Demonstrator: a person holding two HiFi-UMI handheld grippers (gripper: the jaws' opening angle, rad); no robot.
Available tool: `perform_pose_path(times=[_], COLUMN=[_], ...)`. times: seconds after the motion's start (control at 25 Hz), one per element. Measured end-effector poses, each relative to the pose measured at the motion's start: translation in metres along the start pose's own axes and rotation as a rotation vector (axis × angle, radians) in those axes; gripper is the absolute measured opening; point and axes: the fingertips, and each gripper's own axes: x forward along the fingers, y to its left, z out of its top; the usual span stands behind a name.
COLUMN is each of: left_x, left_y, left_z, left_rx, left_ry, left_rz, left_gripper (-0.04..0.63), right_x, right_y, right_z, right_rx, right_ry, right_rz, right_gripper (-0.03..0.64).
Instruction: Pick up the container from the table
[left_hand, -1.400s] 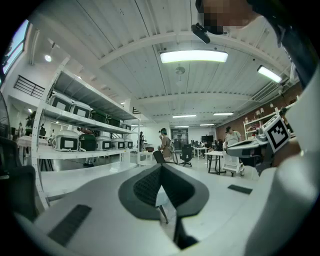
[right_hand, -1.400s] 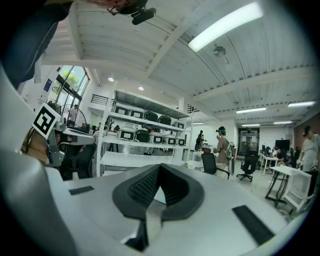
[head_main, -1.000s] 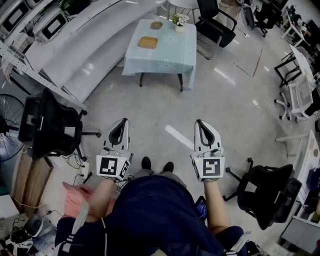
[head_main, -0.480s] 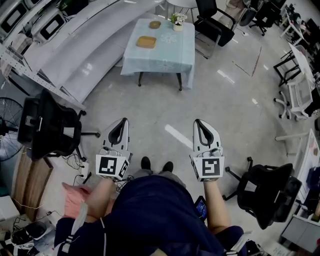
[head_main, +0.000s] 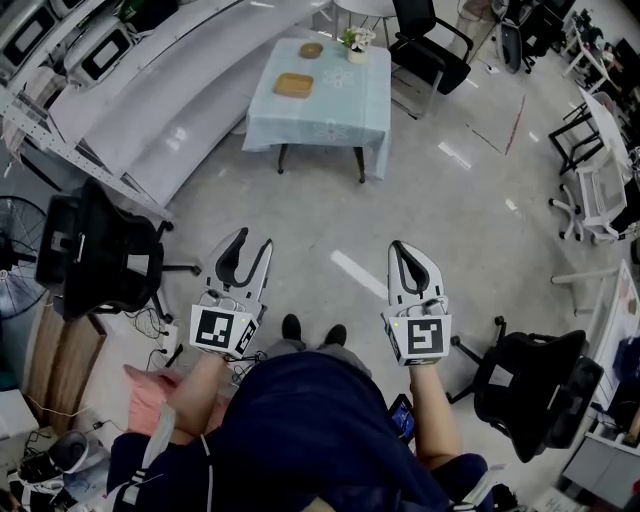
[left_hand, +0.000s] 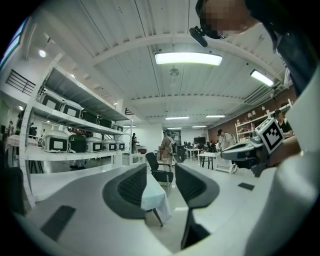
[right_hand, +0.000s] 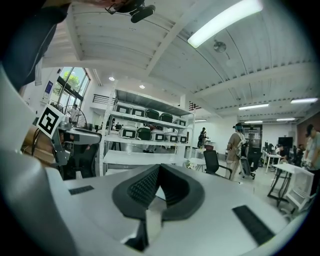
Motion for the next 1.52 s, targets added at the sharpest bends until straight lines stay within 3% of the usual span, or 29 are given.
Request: perform_pose_path(times=[0.36,0.64,1.12,1.36,1.52], left_x=[0.010,0.015,0.060,0.109,0.167], left_y=[-0.007,-0.010,-0.006,0.027,0.068], left_z=[0.010,0.012,0.008,0.004,-0.005], left_rx=[-0.035,-0.036,-0.012,0.007,0.006], left_ry=[-0.042,-0.050,-0.037,-0.039,-0.055], left_rz=[0.023,0.033,0.076,0.081,0.070], left_gripper=[0.370,0.460,0.462,0.462,0.462], right_x=[-0.009,-0.008,0.005,0.047,0.106], right_y=[-0.016,-0.021,-0.046,-0.063,-0.077], right_z=[-0.011,-0.014,-0.029,-0.027,-0.025], right_rx=[0.013,0.020,0.014,0.013,0.009], right_ry=[-0.027,-0.028,-0.040,-0.004,-0.015], right_rz=[0.026,0.038,0.090,0.077,0.071], right_gripper=[-0.003,-0.003,-0.003,-0.003,-0.003])
